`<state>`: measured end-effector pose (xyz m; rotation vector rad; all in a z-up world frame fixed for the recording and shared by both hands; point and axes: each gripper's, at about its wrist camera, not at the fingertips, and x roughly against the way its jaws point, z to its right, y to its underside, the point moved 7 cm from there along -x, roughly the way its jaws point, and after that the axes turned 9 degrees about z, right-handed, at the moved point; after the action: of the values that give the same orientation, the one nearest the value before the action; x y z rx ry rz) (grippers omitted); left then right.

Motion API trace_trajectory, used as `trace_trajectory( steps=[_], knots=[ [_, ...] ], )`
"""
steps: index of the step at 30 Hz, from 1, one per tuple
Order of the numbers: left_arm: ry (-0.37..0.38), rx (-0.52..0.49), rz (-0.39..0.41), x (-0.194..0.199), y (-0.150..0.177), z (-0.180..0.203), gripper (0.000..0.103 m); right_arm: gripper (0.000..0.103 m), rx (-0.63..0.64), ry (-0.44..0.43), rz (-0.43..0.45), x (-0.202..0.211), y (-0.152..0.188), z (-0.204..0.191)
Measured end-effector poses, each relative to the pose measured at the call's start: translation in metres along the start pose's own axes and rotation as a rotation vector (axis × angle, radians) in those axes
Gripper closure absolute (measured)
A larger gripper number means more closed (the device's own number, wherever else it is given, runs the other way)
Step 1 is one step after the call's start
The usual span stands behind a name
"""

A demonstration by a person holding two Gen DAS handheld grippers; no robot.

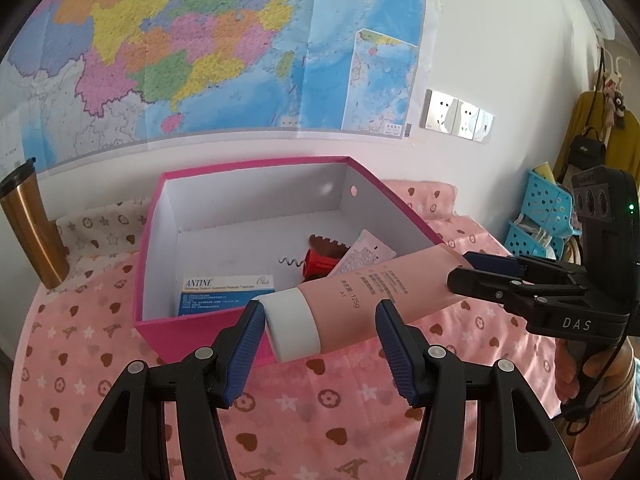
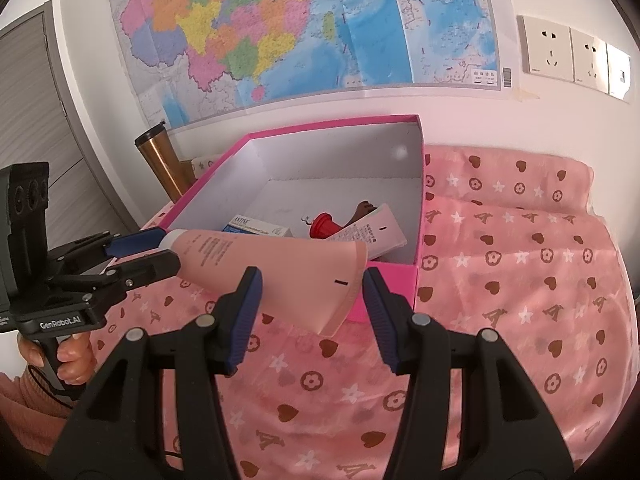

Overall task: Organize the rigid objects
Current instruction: 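Lift the peach tube toward the magenta box with the right gripper, then carry the peach tube over the box rim with the right gripper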

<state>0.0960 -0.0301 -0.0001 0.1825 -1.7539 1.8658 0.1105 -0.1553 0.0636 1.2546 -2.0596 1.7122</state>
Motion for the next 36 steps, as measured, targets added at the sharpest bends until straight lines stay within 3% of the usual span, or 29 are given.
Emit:
trace_trajectory(
  steps=[36],
  knots=[
    [-0.014,-0.009,0.024,-0.01,-0.015,-0.005,0.045,0.048,-0.001,0.009,0.014,-0.01,-0.012,0.006]
  ],
)
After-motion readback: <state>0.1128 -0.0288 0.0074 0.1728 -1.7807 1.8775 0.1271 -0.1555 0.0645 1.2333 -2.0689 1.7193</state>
